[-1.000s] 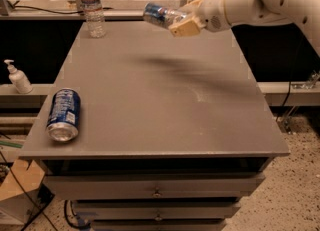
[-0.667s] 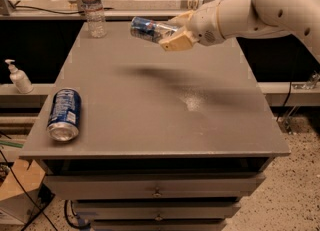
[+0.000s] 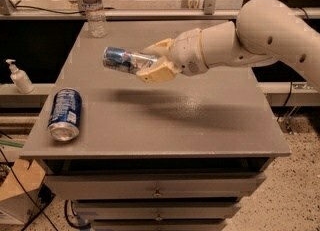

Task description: Move redbull can near pepsi can

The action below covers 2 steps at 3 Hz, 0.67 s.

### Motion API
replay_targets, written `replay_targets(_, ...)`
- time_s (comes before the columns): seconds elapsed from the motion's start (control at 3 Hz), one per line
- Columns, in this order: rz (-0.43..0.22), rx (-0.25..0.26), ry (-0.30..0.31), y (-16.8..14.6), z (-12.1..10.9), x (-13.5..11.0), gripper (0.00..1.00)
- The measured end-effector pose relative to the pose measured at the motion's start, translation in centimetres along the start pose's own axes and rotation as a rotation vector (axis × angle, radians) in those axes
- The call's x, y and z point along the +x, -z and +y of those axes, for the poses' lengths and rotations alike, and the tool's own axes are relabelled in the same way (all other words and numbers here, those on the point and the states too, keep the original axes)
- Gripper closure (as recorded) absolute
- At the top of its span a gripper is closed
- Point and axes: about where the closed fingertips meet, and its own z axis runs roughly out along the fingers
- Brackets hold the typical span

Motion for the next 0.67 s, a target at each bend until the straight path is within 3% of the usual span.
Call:
replay_targets(0.33, 0.017, -0.058, -0.008, -1.2, 3.1, 0.5, 1.0)
replay_targets(0.67, 0.028, -0.085, -0.062, -2.2, 4.8, 1.9, 0.82)
